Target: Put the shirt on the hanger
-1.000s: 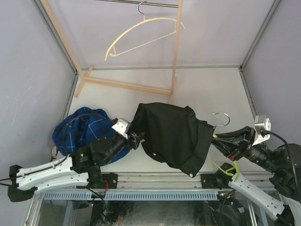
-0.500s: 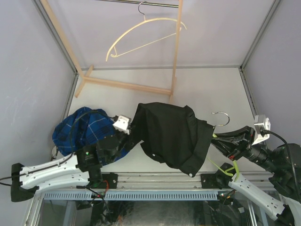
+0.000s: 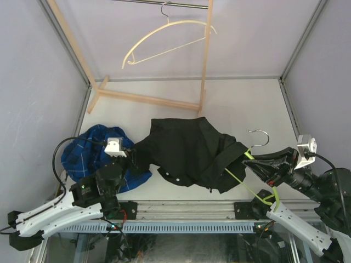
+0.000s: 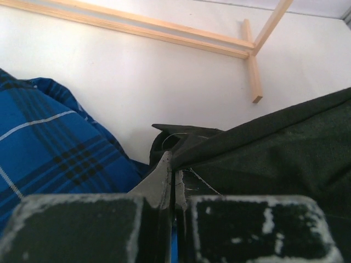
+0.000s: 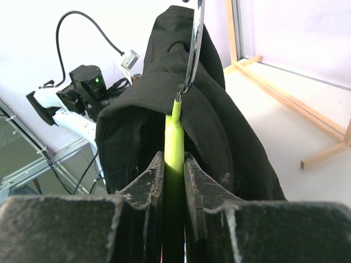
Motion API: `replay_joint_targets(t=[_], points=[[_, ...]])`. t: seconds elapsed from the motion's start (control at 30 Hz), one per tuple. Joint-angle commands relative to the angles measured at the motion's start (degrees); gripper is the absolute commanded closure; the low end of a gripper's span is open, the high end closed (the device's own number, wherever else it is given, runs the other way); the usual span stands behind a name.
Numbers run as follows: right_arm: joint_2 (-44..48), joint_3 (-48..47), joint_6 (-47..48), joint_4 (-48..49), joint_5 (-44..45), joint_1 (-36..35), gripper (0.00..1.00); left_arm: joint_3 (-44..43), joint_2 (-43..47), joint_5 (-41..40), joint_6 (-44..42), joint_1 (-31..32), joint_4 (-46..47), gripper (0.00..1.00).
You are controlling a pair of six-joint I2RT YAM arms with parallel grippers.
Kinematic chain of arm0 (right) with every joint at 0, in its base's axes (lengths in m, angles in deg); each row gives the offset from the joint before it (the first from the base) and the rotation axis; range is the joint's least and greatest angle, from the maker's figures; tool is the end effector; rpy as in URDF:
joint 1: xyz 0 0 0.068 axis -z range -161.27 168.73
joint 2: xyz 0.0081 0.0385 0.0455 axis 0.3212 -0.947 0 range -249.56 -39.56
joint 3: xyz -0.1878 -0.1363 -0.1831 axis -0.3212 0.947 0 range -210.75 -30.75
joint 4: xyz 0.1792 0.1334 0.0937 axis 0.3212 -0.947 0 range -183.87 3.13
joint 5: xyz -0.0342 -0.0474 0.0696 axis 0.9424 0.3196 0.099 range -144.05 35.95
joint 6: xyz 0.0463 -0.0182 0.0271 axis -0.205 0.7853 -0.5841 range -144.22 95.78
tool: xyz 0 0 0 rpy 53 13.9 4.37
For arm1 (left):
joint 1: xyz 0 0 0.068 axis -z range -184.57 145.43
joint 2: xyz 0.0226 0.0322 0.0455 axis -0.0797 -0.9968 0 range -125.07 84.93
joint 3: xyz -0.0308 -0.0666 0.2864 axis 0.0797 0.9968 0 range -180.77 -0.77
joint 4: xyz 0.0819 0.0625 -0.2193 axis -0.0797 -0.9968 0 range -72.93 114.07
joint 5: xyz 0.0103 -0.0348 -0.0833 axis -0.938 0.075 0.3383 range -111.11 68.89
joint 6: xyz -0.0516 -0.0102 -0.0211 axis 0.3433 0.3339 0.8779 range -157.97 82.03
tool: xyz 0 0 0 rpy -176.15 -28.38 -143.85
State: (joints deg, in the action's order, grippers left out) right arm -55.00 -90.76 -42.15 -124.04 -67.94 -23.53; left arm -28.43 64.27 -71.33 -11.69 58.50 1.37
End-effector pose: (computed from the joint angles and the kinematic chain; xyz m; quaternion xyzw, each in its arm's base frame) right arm -0.0269 -0.0118 0.4047 -0.2269 0.6213 0.4430 0.6052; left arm 0.0553 -0.0415 0.2749 -0.0154 0.7658 -0.1440 0.6266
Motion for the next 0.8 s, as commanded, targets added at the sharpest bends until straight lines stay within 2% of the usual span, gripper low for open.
replay_joint_targets(t=[0.0,0.3,0.6,0.63,0.67,0.77], points=[[1.40,-0.99,0.68,6.77,1.74,-0.28,1.00,0.26,-1.44,-4.31,4.63,-0.65,-3.80,1.00],[3.41,-1.14,0.71,6.70,2.64,-0.67,1.00,-2.13,-7.39,-5.96,12.67,-3.38,-10.13,1.00],[5.19,-1.52,0.88,6.03,5.70,-1.15,1.00,-0.32,-7.88,-2.08,14.13,-3.44,-7.87,0.99],[5.24,-1.52,0.88,6.06,6.22,-1.20,1.00,-0.26,-8.10,-1.16,13.55,-3.47,-7.17,0.94],[5.18,-1.52,0.84,6.16,6.57,-1.28,1.00,-0.31,-8.11,0.06,12.66,-3.43,-6.37,0.84],[4.55,-0.51,0.52,7.24,9.09,-1.17,1.00,-1.47,-6.96,4.85,6.58,-3.40,-3.61,0.49]])
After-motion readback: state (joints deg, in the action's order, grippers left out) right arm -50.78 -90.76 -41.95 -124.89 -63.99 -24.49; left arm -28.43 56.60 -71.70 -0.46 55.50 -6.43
